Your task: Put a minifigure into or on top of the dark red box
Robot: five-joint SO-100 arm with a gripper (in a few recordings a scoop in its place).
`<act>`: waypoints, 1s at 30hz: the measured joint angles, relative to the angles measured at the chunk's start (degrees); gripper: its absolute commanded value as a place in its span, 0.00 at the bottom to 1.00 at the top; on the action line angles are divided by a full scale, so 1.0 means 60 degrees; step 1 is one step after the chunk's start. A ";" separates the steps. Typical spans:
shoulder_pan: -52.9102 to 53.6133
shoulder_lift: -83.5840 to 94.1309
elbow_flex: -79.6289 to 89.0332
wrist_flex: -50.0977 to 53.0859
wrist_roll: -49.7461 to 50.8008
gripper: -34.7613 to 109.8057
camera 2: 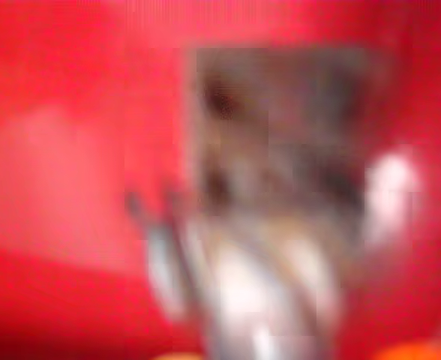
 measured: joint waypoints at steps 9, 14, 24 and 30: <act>-0.0176 0.0615 -0.0205 0.1055 0.0015 0.38; -0.1157 0.3516 0.1348 0.1890 -0.0645 0.35; -0.6680 1.2612 0.6240 0.3018 -0.2959 0.24; -1.0386 1.4077 0.7720 0.3267 -0.2900 0.24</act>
